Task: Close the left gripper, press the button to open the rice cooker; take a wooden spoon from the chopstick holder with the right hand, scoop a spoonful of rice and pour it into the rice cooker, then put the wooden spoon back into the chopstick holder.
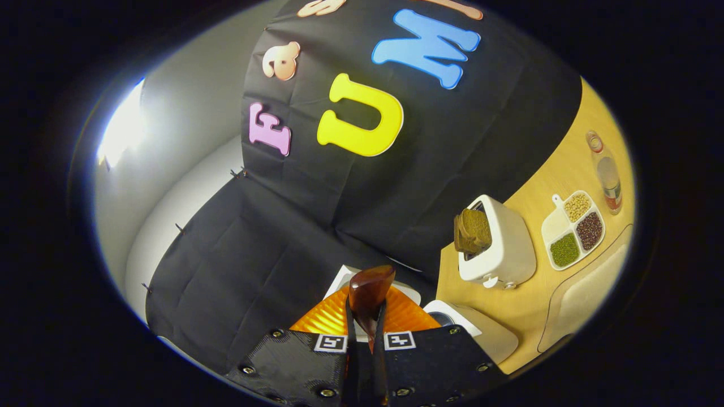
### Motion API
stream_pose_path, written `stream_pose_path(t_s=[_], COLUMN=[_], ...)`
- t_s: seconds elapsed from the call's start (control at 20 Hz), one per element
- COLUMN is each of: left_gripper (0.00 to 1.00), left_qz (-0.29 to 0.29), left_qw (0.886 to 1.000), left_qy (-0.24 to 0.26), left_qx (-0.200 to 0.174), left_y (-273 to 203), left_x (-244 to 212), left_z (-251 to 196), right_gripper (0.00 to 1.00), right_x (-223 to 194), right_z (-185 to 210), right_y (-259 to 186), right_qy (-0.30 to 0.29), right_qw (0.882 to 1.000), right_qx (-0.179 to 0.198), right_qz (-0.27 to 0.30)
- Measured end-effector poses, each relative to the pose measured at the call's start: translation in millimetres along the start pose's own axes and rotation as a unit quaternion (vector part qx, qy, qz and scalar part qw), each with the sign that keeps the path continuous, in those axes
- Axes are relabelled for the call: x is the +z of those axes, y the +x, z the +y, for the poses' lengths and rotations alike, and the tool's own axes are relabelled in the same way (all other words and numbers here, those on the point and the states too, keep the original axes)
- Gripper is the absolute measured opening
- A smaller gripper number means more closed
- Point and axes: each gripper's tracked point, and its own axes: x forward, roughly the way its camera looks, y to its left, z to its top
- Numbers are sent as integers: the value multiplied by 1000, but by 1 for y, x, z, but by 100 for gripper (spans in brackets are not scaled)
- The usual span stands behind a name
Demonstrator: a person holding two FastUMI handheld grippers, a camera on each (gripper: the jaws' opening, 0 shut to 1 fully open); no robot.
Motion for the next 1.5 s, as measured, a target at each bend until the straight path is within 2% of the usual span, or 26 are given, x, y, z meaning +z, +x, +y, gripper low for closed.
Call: stream_pose_path(t_s=[0.2, 0.45, 0.55, 0.75, 0.95, 1.05, 1.15, 1.35, 1.45, 1.5], left_gripper=[87, 87, 87, 87, 87, 87, 87, 87, 87, 87], left_qz=[-2, -3, -3, -6, -8, -6, -3, 0, 0, -1], left_qw=[1000, 1000, 1000, 1000, 999, 999, 999, 998, 998, 998], left_qy=[1, 9, 5, -6, -6, -6, -6, -5, -2, -1], left_qx=[0, 2, 7, 21, 35, 42, 49, 58, 61, 62], left_y=[3, 2, -1, -6, -12, -16, -22, -30, -34, -35], left_x=[4, 11, 10, 15, 15, 13, 11, 7, 9, 10], left_z=[-1, -1, 0, 2, 9, 12, 16, 16, 14, 13], right_gripper=[9, 9, 9, 9, 9, 10, 9, 10, 9, 9], right_x=[-29, -67, -82, -111, -138, -155, -169, -199, -210, -211], right_z=[-15, -28, -33, -50, -62, -57, -47, -18, -7, -2], right_y=[55, 101, 114, 132, 153, 158, 158, 147, 140, 138], right_qy=[-26, -112, -159, -258, -374, -418, -484, -611, -640, -641], right_qw=[998, 990, 981, 954, 908, 887, 854, 767, 742, 740], right_qx=[-6, -30, -41, -70, -90, -84, -65, 3, 38, 48], right_qz=[49, 86, 99, 133, 163, 175, 181, 193, 197, 195])
